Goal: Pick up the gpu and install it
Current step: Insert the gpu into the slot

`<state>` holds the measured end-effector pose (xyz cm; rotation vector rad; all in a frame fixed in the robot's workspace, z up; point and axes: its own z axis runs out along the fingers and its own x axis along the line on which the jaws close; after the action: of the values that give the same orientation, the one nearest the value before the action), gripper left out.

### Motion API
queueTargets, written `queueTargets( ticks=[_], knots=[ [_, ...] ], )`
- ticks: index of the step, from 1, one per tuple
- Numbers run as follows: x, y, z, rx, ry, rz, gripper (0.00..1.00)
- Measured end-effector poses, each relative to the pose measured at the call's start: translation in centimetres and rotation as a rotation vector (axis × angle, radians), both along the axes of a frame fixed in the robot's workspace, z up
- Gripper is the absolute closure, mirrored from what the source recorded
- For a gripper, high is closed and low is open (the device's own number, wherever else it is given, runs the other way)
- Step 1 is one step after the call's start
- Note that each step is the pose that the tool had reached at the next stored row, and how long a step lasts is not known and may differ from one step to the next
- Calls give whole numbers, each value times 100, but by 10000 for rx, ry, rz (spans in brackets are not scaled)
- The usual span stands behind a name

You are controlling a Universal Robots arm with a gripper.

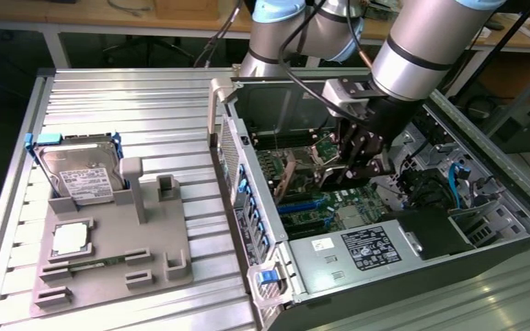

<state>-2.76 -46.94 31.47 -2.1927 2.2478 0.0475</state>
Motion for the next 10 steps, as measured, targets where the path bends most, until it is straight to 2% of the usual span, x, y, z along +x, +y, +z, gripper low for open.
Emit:
queueTargets(
  ticks=[10],
  knots=[
    [0,0,-100,0,0,0,73]
  ],
)
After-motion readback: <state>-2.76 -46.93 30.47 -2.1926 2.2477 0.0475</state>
